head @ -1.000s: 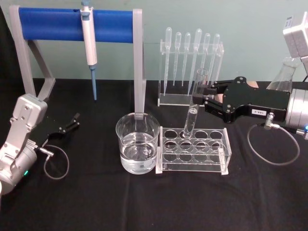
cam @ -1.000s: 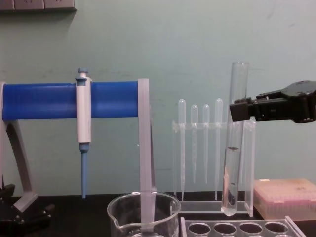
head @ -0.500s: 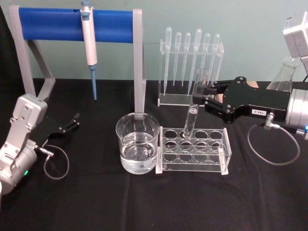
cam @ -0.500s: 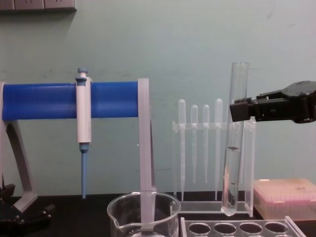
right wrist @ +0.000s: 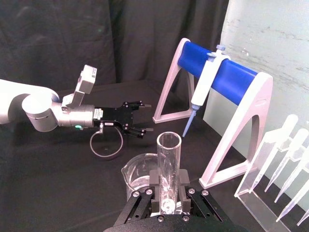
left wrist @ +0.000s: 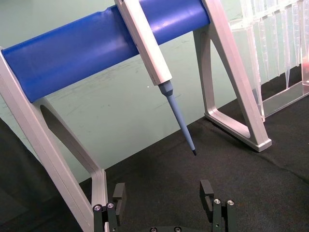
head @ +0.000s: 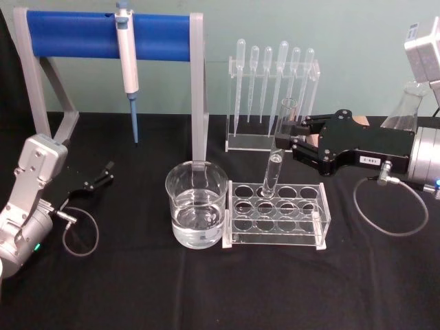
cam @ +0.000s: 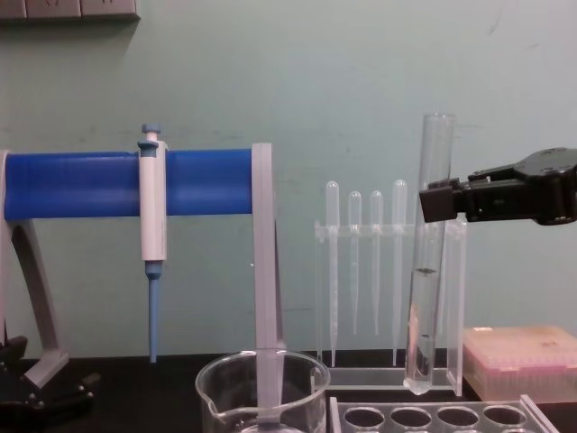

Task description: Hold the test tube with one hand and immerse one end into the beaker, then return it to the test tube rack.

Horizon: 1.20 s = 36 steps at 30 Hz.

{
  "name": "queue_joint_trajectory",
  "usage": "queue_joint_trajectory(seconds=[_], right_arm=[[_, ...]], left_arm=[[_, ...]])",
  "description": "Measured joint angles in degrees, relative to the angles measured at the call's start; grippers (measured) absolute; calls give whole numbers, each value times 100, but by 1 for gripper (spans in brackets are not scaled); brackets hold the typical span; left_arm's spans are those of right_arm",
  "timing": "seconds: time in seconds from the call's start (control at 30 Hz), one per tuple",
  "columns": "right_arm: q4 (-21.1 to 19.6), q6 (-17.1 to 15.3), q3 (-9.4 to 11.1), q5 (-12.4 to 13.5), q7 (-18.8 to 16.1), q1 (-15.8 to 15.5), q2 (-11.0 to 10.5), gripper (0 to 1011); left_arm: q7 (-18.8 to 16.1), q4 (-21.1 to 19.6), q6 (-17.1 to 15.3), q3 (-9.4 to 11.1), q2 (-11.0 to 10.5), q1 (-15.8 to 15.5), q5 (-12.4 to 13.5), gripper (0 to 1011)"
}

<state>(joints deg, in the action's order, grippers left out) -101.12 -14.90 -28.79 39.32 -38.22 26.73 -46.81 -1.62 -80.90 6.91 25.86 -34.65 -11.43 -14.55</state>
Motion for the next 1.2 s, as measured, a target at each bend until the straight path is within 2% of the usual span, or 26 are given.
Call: queue_joint_trajectory(seconds=[1.2], right_arm=[[0, 0, 0, 0, 0, 0, 0, 238]], left_arm=[[0, 0, 0, 0, 0, 0, 0, 1000]])
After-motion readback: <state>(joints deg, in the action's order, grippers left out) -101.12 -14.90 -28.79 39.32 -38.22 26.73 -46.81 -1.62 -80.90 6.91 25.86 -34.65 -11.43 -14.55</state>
